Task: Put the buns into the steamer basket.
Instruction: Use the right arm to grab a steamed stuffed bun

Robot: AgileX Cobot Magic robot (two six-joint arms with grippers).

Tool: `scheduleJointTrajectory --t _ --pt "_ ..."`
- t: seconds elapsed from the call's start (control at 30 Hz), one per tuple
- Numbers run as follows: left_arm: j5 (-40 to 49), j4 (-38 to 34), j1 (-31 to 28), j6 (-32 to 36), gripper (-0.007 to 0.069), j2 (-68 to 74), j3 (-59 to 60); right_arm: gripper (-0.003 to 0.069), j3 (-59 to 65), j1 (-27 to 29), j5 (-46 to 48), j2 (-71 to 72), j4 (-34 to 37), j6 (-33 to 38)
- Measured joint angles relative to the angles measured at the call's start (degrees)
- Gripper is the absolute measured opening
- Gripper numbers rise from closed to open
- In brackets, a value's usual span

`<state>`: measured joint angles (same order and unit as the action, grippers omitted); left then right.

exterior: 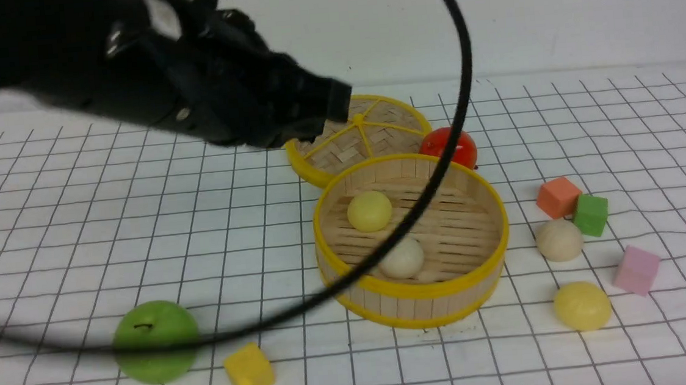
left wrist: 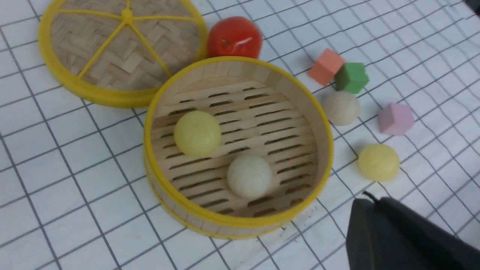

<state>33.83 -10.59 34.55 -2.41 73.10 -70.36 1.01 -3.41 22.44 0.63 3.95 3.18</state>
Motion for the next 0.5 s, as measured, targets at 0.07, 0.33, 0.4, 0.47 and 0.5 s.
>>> scheduleJointTrajectory --t 0.07,0.33,0.4,0.47,0.5 --pt "-6.74 -0.27 1.42 0.00 -0.0013 -8.49 9.34 0.0239 0.00 0.00 0.00 0.00 0.00 0.00" --pt "-29.95 -2.19 4.13 0.19 -0.0013 -39.35 43.74 0.0239 0.27 0.00 -1.97 0.00 5.14 -3.18" --pt "-31.16 -2.38 4.13 0.19 -0.0013 -42.26 47.09 0.0239 0.50 0.00 -3.41 0.00 8.88 -4.71" --pt "-32.25 -2.95 4.13 -0.04 -0.0013 -45.63 51.93 0.0239 0.58 0.00 -7.19 0.00 17.21 -8.60" --pt "-32.47 -3.19 4.13 -0.24 -0.0013 -46.60 53.66 0.0239 0.58 0.00 -9.41 0.00 20.71 -9.98"
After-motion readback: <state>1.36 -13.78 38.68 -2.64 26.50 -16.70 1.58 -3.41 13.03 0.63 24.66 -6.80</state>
